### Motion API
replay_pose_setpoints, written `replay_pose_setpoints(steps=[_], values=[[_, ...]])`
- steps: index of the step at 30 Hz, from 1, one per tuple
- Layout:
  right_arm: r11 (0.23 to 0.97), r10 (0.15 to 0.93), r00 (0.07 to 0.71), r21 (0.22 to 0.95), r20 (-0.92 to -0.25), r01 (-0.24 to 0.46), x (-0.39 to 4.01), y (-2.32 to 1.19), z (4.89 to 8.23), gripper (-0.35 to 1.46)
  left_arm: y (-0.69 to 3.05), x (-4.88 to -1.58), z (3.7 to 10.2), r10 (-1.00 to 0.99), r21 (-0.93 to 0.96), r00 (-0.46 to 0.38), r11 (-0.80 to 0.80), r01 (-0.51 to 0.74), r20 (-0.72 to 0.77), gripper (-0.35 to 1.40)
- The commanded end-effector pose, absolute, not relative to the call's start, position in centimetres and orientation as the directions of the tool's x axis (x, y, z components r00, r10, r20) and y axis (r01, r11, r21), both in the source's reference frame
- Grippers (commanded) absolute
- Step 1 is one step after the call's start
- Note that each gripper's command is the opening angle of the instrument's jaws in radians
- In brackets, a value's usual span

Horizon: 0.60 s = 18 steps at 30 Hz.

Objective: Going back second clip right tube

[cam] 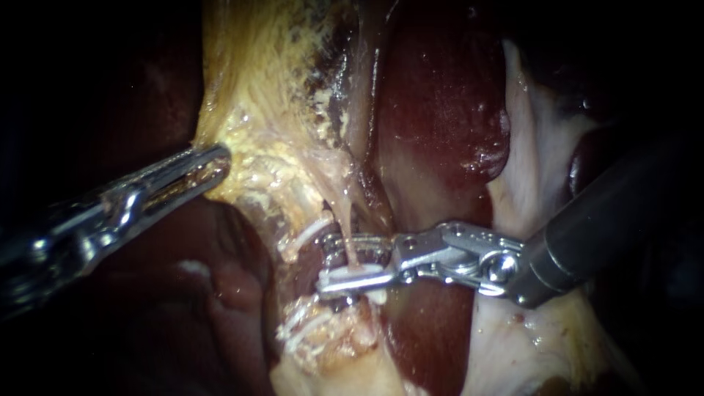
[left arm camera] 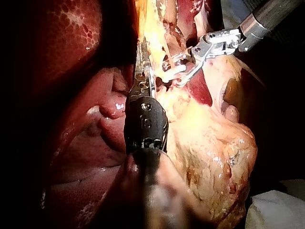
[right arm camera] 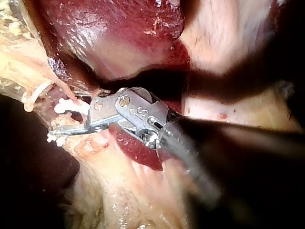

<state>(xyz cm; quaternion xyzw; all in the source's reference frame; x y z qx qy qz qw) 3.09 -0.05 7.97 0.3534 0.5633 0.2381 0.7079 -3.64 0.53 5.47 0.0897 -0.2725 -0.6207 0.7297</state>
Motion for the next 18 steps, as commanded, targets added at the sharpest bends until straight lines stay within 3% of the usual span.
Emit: replay_pose_setpoints(steps=[1,8,18], values=[[0.636,0.733,0.256,0.769,-0.63,0.07,3.08,-0.06,7.96,0.6,0.53,-3.64,5.47,-0.955,0.469,0.081,0.213,0.857,0.286,-0.35],[0.648,0.714,0.262,0.754,-0.65,0.105,3.05,-0.09,7.93,0.6,0.53,-3.64,5.47,-0.955,0.469,0.081,0.214,0.857,0.286,-0.35],[0.684,0.7,0.242,0.728,-0.672,0.044,2.86,0.06,8.11,0.6,0.53,-3.64,5.47,-0.955,0.469,0.081,0.214,0.857,0.286,-0.35]])
